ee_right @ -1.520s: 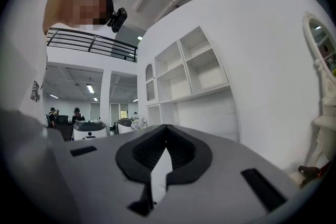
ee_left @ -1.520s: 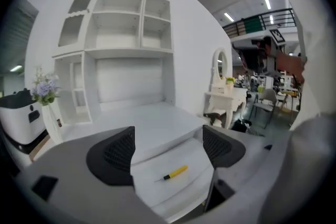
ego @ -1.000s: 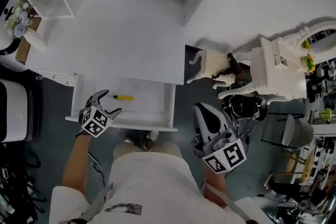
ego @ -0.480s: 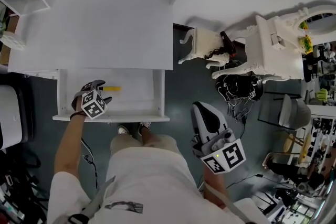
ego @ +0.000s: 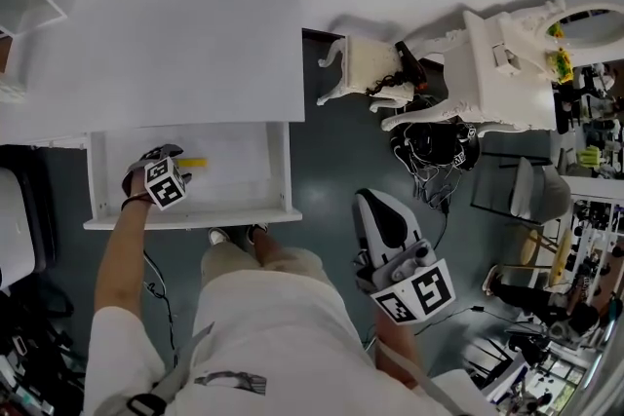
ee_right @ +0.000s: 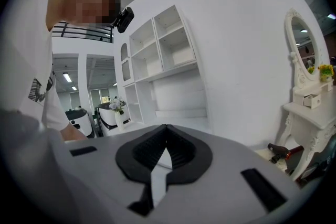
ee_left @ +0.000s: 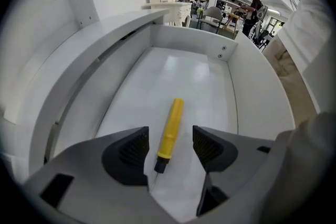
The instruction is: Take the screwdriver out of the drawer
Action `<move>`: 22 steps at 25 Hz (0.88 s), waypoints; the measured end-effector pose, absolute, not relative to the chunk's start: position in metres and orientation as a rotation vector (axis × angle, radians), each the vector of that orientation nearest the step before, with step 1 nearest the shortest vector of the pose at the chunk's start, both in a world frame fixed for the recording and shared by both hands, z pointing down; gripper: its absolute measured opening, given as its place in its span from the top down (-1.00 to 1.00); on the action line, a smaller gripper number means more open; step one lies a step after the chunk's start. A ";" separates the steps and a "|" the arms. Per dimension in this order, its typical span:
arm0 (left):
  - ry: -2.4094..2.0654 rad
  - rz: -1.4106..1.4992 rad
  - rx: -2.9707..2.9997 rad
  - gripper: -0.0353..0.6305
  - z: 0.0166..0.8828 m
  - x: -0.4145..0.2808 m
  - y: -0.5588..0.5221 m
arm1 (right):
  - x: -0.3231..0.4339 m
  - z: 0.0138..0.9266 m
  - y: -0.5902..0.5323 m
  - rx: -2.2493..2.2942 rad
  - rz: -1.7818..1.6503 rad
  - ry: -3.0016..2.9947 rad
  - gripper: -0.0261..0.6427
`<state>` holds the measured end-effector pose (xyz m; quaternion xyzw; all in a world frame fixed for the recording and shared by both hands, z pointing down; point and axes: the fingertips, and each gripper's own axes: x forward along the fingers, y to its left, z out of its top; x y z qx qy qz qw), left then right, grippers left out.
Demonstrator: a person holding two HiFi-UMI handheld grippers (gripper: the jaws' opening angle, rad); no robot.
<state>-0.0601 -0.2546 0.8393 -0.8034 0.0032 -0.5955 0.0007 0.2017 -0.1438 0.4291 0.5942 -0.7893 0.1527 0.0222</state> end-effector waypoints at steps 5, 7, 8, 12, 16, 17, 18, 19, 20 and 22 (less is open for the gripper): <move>0.013 -1.913 -2.513 0.20 0.847 -0.059 -0.254 | 0.208 0.430 -0.138 1.861 0.486 -2.428 0.89; 0.011 -1.927 -2.510 0.22 0.848 -0.058 -0.254 | 0.210 0.430 -0.136 1.870 0.490 -2.420 0.89; 0.007 -1.937 -2.510 0.23 0.848 -0.058 -0.253 | 0.212 0.430 -0.135 1.876 0.491 -2.416 0.89; -0.003 -1.989 -2.481 0.35 0.849 -0.057 -0.246 | 0.213 0.431 -0.131 1.893 0.495 -2.411 0.89; 0.014 -1.990 -2.441 0.61 0.853 -0.056 -0.236 | 0.210 0.431 -0.128 1.894 0.494 -2.419 0.89; 0.035 -1.990 -2.445 0.64 0.853 -0.056 -0.234 | 0.210 0.431 -0.126 1.895 0.494 -2.420 0.89; 0.058 -1.993 -2.453 0.64 0.854 -0.056 -0.233 | 0.209 0.431 -0.124 1.897 0.493 -2.419 0.89; 0.082 -2.000 -2.463 0.65 0.854 -0.056 -0.234 | 0.209 0.430 -0.122 1.898 0.491 -2.418 0.89; 0.100 -2.007 -2.471 0.65 0.853 -0.056 -0.234 | 0.209 0.429 -0.121 1.900 0.488 -2.417 0.89; 0.116 -2.002 -2.465 0.65 0.853 -0.056 -0.236 | 0.208 0.426 -0.119 1.903 0.479 -2.416 0.89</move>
